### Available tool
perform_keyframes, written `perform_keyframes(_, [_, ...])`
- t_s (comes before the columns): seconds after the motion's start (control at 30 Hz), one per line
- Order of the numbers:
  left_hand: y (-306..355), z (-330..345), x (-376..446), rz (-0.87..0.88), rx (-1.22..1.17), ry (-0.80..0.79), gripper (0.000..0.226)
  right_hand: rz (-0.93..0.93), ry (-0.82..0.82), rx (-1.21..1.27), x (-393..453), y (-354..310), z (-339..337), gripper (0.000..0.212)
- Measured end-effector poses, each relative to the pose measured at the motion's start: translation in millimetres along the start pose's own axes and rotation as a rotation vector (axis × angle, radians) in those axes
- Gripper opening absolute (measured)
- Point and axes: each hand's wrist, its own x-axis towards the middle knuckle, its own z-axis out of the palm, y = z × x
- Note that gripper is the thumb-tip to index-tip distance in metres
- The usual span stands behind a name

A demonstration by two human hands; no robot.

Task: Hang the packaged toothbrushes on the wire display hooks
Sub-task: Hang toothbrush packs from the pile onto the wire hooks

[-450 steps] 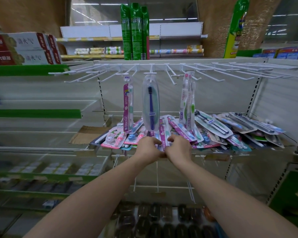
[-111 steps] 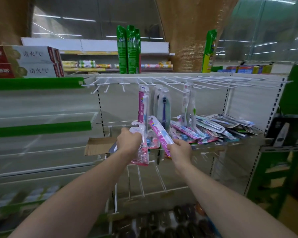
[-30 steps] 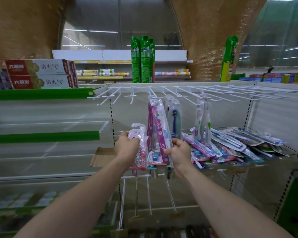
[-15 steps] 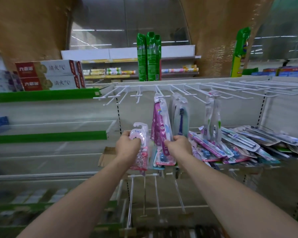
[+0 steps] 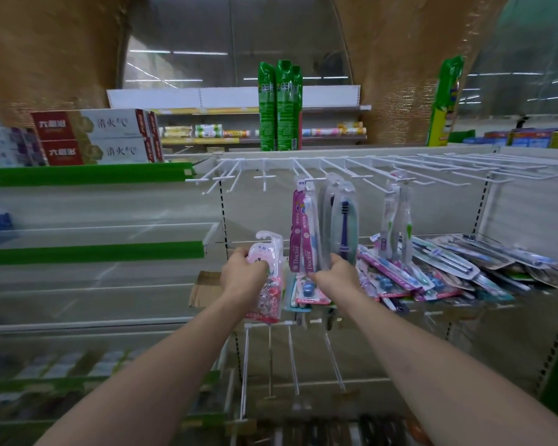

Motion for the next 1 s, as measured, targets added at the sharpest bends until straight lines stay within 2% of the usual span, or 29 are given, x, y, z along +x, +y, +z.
perform_keyframes(0.2, [-5.8,-3.0,-3.9,0.021,0.022,-0.003,0.027,0.018,0.043,-0.044,-18.5,7.7,-5.6,0.059])
perform_keyframes(0.3, [-3.4,-1.6,-13.2,0.036,0.009,-0.029,0.021,0.029,0.041,-0.055,-27.9,9.8,-7.6,0.069])
perform_keyframes(0.53, [5.9,12.6,-28.2,0.111,0.028,-0.112,0.015,-0.023,0.054,-0.119,-48.8,9.7,-32.5,0.056])
perform_keyframes(0.7, [22.7,32.3,-37.4,0.142,0.027,-0.158,0.020,-0.089,0.098,-0.212,-51.5,9.0,-62.7,0.035])
perform_keyframes(0.87, [36.0,64.5,-44.7,0.163,0.008,-0.163,0.016,-0.110,0.056,-0.243,-40.4,19.9,-95.5,0.060])
perform_keyframes(1.0, [48.8,93.4,-53.2,0.181,0.032,-0.101,0.018,-0.148,0.033,-0.384,-28.8,35.0,-125.1,0.057])
